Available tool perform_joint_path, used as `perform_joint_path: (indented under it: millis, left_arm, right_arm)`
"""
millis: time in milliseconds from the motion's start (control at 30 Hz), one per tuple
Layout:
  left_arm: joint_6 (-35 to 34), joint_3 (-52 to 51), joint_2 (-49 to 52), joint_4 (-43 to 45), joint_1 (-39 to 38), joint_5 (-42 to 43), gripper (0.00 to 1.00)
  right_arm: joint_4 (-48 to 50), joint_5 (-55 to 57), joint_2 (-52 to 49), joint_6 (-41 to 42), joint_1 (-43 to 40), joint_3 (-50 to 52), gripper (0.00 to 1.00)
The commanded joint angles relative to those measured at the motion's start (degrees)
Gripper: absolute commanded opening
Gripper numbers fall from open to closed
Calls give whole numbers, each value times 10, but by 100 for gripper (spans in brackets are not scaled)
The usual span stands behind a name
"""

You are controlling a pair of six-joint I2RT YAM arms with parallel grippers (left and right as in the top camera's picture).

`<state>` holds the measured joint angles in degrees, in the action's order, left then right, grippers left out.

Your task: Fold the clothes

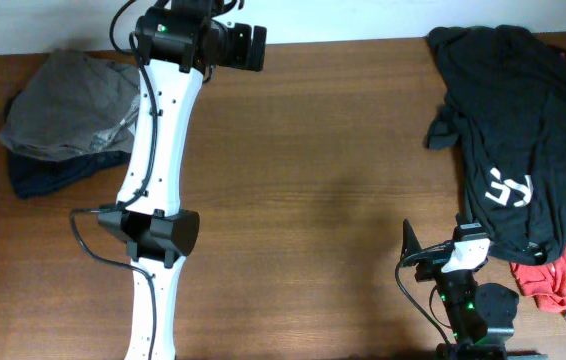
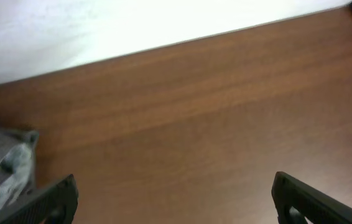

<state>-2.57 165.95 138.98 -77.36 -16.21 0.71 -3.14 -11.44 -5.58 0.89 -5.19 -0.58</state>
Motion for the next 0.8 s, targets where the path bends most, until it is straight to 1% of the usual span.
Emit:
perform_joint_path:
  millis: [0, 100, 200, 233, 300, 433, 600, 767]
  left_arm:
    - [22, 0, -17, -11, 2, -48, 99]
    - [22, -23, -59, 21, 10, -59, 99]
    - [22, -122, -138, 119, 28, -38, 99]
    - [22, -212, -197, 189, 44, -21, 99]
    - [22, -340, -278, 277, 66, -3, 99]
    - [22, -590, -431, 416, 108, 28, 99]
    - [22, -825, -576, 490, 162, 62, 99]
    - [30, -1010, -704, 548, 200, 75, 99]
  right_arm:
    - [-5, 7, -2, 3, 3, 3, 99]
    - [-5, 7, -2, 3, 3, 3, 99]
    - [-5, 7, -2, 3, 3, 3, 99]
    - [-5, 7, -2, 3, 3, 3, 99]
    - [-5, 7, -2, 3, 3, 3, 99]
    - [-5, 7, -2, 3, 3, 3, 99]
    - [-5, 7, -2, 3, 3, 3, 99]
    - [-5, 7, -2, 3, 3, 3, 99]
